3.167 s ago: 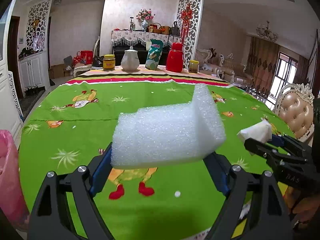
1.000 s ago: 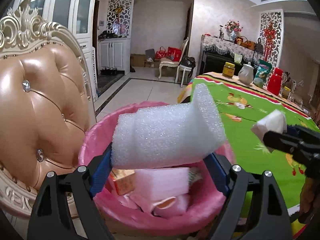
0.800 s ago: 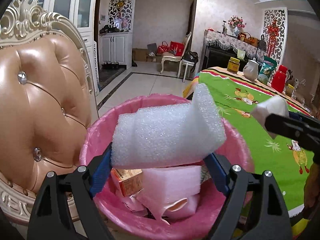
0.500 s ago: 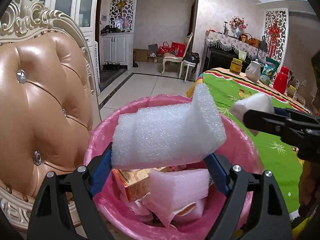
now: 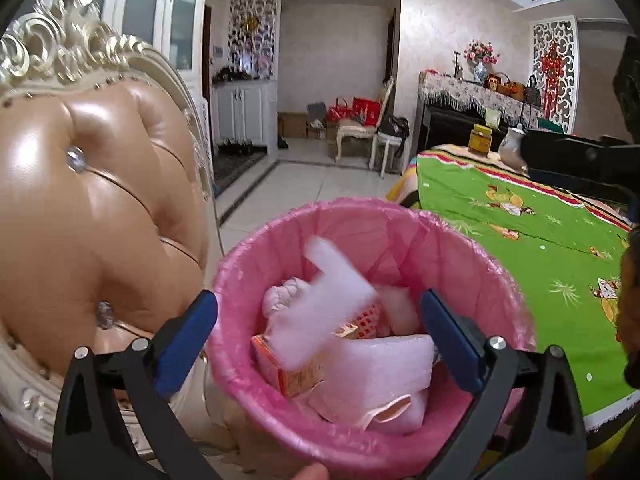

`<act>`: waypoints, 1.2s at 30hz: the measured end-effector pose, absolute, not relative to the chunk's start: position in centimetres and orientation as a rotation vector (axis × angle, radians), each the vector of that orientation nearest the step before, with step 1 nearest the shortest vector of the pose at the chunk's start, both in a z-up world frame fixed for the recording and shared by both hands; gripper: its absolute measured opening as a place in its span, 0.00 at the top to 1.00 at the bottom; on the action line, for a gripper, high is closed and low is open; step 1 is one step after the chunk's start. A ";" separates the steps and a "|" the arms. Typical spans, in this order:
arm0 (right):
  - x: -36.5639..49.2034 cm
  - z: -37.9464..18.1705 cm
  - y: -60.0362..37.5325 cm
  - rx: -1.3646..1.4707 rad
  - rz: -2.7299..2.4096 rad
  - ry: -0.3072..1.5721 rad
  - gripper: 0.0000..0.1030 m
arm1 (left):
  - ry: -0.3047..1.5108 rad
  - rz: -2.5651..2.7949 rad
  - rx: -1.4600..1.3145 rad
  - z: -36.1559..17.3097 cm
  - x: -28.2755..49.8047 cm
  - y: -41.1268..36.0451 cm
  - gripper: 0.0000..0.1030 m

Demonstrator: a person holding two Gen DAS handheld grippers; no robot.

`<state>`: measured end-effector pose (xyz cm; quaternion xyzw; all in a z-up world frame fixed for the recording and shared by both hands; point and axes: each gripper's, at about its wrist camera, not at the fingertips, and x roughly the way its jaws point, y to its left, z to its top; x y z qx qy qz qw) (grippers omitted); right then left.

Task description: Collect trash

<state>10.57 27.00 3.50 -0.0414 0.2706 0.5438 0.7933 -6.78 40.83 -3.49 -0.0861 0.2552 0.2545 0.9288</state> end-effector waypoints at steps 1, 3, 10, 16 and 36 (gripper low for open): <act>10.2 3.7 26.3 -0.086 1.162 0.576 0.16 | 0.508 0.532 -0.163 -3.2 -7.2 40.4 0.05; 9.4 4.1 24.8 -0.085 1.142 0.564 0.15 | 0.480 0.541 -0.143 -2.5 -8.2 39.7 0.05; 5.2 5.3 18.4 -0.146 1.069 0.460 0.15 | 0.384 0.575 -0.110 0.8 -10.9 36.2 0.05; 2.9 4.6 13.3 -0.197 1.003 0.411 0.15 | 0.345 0.556 -0.150 3.5 -12.5 33.3 0.05; 2.8 -1.1 8.7 -0.175 0.971 0.492 0.15 | 0.352 0.526 -0.069 0.2 -14.9 23.6 0.05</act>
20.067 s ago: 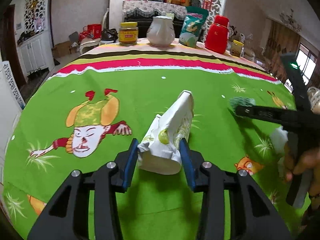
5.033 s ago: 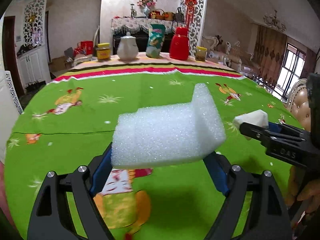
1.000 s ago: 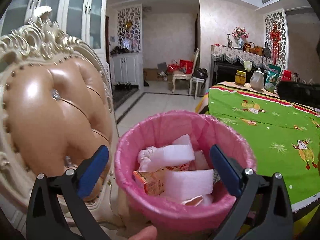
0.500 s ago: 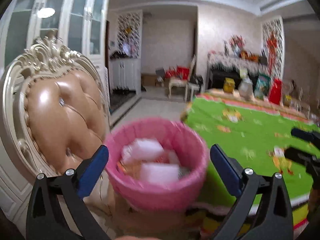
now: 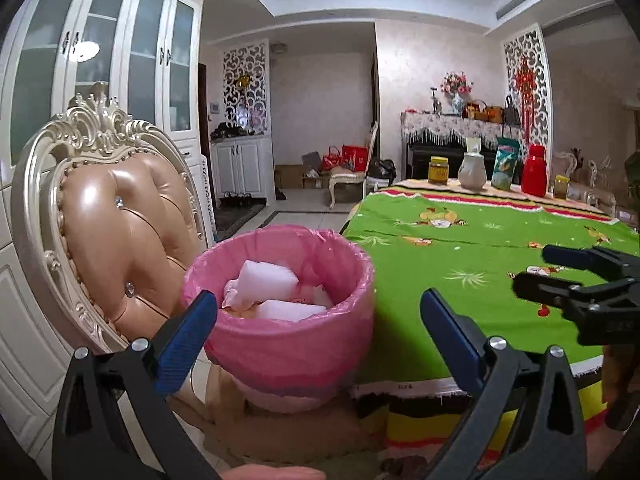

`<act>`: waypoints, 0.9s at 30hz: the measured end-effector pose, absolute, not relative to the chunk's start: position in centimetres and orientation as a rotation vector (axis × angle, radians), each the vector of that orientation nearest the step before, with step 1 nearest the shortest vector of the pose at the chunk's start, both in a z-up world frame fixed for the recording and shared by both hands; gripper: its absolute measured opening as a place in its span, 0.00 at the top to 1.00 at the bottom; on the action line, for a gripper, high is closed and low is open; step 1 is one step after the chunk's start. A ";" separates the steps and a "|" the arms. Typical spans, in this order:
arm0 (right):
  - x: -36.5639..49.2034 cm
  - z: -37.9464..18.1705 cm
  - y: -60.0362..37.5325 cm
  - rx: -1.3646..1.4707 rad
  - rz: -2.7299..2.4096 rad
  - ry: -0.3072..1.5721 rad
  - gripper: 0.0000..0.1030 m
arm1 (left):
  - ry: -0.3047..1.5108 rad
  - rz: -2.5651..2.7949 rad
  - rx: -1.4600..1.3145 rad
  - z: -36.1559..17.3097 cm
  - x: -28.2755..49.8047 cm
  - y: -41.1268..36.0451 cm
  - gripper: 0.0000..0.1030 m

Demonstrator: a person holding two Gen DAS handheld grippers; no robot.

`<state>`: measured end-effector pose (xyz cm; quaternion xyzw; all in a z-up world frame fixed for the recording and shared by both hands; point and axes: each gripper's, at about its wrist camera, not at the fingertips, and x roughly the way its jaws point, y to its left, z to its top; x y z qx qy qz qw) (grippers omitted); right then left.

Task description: Collect trash

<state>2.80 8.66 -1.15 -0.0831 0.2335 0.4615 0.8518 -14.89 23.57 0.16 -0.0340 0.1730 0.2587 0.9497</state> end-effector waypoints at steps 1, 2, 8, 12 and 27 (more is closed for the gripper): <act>2.7 -1.3 9.0 -0.187 0.974 0.494 0.15 | 0.349 0.529 -0.071 -0.1 -15.1 23.6 0.05; 2.7 -1.5 9.3 -0.194 0.976 0.496 0.15 | 0.354 0.528 -0.067 -0.3 -15.2 23.6 0.05; 2.3 -2.2 10.8 -0.207 1.005 0.520 0.15 | 0.385 0.526 -0.106 -1.2 -15.6 25.4 0.05; 2.1 -2.2 11.4 -0.213 1.018 0.518 0.15 | 0.388 0.543 -0.113 -1.6 -15.9 26.1 0.05; 1.1 -2.0 12.8 -0.238 1.045 0.509 0.15 | 0.377 0.560 -0.124 -1.6 -16.4 26.8 0.05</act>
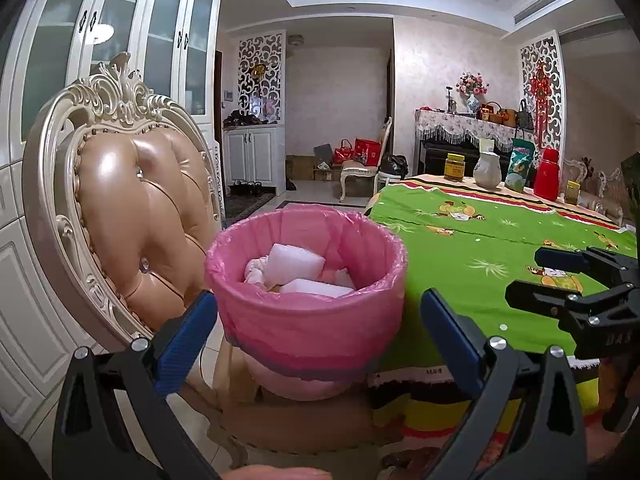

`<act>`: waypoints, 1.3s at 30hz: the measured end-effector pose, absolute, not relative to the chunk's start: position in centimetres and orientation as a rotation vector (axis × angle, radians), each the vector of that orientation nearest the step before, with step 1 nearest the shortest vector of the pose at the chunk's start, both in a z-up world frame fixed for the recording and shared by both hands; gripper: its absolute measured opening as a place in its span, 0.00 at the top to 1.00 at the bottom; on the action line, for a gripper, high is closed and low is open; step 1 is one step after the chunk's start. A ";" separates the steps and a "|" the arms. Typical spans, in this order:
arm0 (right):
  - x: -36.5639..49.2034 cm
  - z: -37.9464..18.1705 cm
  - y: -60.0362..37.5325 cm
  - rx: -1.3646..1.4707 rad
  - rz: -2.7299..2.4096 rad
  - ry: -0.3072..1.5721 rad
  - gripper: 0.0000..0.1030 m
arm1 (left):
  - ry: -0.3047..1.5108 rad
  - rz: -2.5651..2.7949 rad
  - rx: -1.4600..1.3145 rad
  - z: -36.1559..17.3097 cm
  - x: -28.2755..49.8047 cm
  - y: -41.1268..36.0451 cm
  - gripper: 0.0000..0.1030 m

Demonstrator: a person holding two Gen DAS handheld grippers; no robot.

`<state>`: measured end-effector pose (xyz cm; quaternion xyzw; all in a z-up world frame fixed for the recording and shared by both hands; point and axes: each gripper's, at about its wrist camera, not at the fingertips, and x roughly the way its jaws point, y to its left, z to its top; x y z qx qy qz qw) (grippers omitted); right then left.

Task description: Collect trash

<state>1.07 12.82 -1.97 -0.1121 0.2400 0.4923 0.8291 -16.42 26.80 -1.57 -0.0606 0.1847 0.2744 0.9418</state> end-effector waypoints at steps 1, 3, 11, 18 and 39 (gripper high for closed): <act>1.1 -2.0 12.8 -0.237 1.045 0.509 0.15 | 0.377 0.559 -0.127 -1.6 -16.4 26.8 0.05; 1.1 -1.9 12.8 -0.236 1.045 0.508 0.15 | 0.377 0.560 -0.130 -1.7 -16.5 26.8 0.05; 1.0 -1.7 12.7 -0.235 1.044 0.500 0.15 | 0.374 0.555 -0.129 -1.5 -16.4 26.6 0.05; 0.9 -1.7 12.6 -0.236 1.045 0.495 0.15 | 0.378 0.559 -0.132 -1.6 -16.3 26.8 0.05; 0.9 -2.2 12.9 -0.239 1.036 0.510 0.15 | 0.373 0.557 -0.133 -1.6 -16.3 26.9 0.05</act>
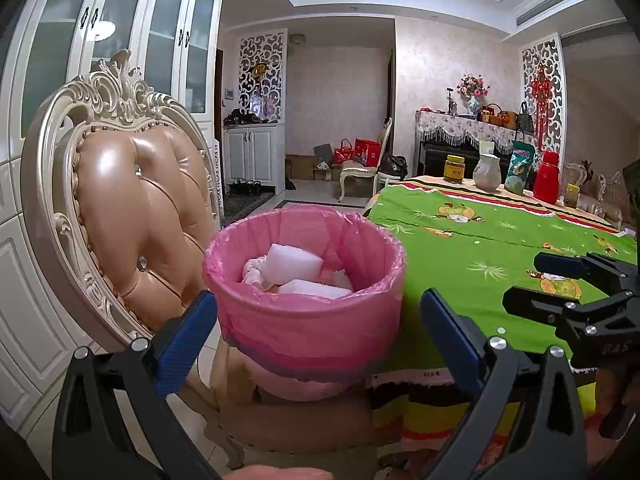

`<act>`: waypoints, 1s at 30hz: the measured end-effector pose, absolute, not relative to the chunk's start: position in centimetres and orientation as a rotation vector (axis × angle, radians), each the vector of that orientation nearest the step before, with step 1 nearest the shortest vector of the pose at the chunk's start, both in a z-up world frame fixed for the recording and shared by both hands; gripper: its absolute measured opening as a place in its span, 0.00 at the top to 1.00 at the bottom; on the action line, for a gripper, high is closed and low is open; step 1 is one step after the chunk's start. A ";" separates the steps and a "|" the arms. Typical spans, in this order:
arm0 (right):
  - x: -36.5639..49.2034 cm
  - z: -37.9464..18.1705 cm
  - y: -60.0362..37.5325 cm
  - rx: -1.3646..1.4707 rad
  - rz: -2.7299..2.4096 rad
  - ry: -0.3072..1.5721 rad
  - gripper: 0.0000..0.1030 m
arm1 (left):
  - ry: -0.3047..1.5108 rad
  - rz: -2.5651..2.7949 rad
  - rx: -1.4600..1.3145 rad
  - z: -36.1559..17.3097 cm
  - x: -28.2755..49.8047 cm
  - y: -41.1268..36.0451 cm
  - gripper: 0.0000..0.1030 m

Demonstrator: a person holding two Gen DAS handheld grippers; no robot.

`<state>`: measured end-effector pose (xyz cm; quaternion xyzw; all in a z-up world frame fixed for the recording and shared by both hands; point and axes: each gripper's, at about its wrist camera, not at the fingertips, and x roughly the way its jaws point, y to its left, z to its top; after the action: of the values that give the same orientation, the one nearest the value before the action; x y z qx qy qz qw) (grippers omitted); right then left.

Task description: Collect trash

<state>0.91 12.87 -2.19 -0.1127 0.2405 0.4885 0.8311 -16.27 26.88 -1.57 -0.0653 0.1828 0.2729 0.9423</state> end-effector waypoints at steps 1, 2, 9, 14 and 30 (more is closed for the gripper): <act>0.9 -2.2 12.9 -0.239 1.036 0.511 0.15 | 0.372 0.556 -0.133 -1.6 -16.3 26.9 0.05; 0.9 -2.2 12.9 -0.239 1.036 0.511 0.15 | 0.371 0.556 -0.132 -1.6 -16.3 26.8 0.05; 0.6 -1.7 12.7 -0.225 1.054 0.491 0.15 | 0.368 0.558 -0.133 -1.5 -16.2 26.9 0.05; 0.6 -1.8 12.8 -0.226 1.057 0.493 0.15 | 0.365 0.559 -0.132 -1.5 -16.3 26.8 0.05; 0.5 -1.8 12.8 -0.223 1.055 0.497 0.15 | 0.396 0.540 -0.148 -2.0 -15.8 27.1 0.05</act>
<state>0.49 12.80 -1.82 -0.1050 0.2343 0.4971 0.8289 -15.85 27.09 -1.99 -0.0724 0.1941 0.2649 0.9417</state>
